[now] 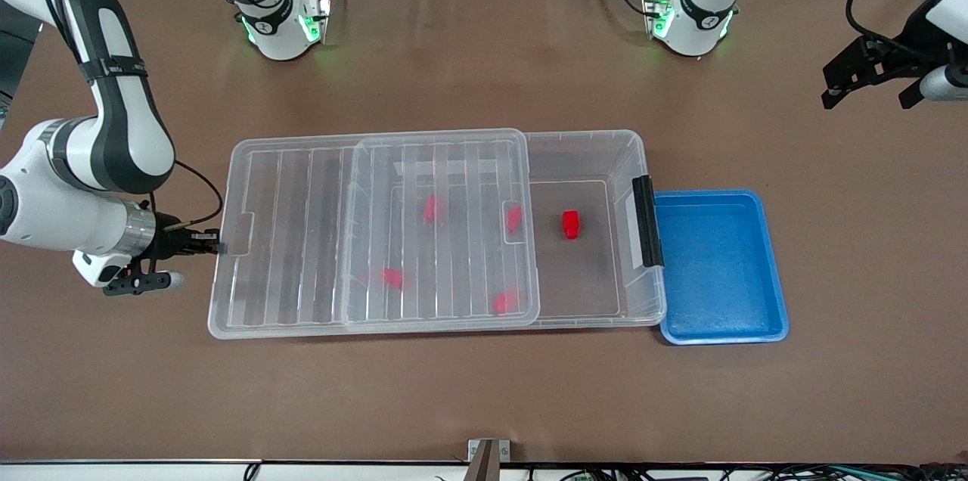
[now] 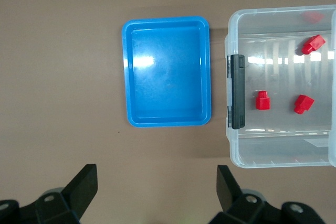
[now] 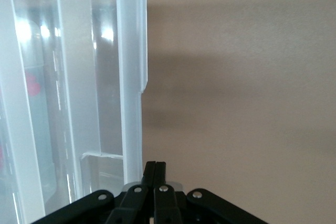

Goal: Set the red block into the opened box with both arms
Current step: 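Slide the lid back toward the tray with the right gripper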

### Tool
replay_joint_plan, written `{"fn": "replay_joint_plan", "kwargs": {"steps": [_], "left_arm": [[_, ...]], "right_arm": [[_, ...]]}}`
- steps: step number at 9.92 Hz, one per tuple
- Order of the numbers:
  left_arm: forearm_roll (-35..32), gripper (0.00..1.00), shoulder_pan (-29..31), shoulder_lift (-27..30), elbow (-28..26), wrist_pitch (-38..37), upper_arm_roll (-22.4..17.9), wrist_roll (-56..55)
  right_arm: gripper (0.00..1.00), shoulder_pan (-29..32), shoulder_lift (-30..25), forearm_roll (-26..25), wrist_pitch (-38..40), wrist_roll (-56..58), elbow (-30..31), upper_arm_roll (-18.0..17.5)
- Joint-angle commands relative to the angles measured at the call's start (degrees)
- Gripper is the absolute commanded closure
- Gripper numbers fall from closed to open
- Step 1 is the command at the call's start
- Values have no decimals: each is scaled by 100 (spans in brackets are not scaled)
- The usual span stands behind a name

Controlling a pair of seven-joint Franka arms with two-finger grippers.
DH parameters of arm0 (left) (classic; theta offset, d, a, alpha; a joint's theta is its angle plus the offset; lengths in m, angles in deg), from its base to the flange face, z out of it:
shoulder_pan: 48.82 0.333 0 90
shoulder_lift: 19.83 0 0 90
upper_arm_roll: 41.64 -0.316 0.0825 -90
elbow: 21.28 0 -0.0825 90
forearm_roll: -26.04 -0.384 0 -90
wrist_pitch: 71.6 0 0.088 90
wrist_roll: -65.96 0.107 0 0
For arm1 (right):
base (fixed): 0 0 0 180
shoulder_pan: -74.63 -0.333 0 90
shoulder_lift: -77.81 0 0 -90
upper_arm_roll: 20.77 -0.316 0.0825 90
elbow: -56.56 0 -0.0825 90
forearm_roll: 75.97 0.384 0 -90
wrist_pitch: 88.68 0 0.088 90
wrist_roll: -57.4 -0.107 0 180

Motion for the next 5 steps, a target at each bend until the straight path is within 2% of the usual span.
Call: {"fn": "replay_joint_plan", "kwargs": {"steps": [1,5], "left_arm": [[93,0,-25,30,-302,88,-66,119],[93,0,-33,21,-302,88,-66,128]], "right_arm": [[100,-1,31,397,69,-157,-10,-132],[100,-18,163,407,8,-991,-151,-650]]}}
